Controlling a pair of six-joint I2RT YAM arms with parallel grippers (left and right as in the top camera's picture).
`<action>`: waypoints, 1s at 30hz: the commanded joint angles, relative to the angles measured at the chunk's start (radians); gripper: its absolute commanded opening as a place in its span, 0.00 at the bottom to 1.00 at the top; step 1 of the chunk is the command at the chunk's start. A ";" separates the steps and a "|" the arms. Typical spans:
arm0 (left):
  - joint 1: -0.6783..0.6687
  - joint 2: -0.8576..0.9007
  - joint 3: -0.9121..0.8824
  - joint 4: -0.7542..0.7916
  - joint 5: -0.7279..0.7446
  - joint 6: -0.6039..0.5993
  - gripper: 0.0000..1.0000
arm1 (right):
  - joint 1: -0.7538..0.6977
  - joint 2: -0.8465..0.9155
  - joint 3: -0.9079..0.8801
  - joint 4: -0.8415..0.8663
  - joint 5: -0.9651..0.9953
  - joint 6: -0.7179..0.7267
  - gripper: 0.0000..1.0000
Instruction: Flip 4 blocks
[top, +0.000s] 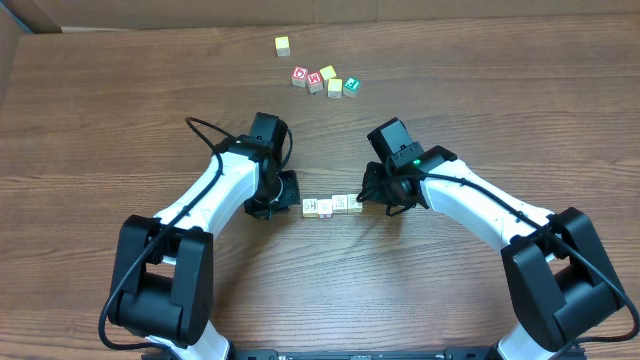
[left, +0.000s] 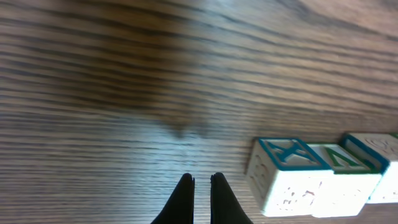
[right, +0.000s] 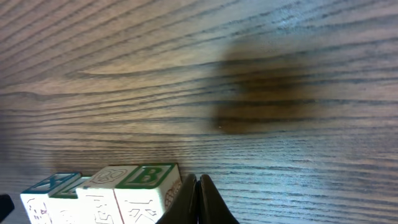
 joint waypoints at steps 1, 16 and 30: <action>-0.024 0.016 -0.010 0.010 0.022 -0.011 0.04 | 0.006 -0.001 -0.010 0.011 0.008 0.013 0.04; -0.030 0.016 -0.043 0.048 0.023 -0.015 0.04 | 0.057 0.000 -0.029 0.039 0.006 0.014 0.04; -0.035 0.016 -0.047 0.077 0.023 -0.023 0.04 | 0.059 0.000 -0.061 0.059 0.005 0.045 0.04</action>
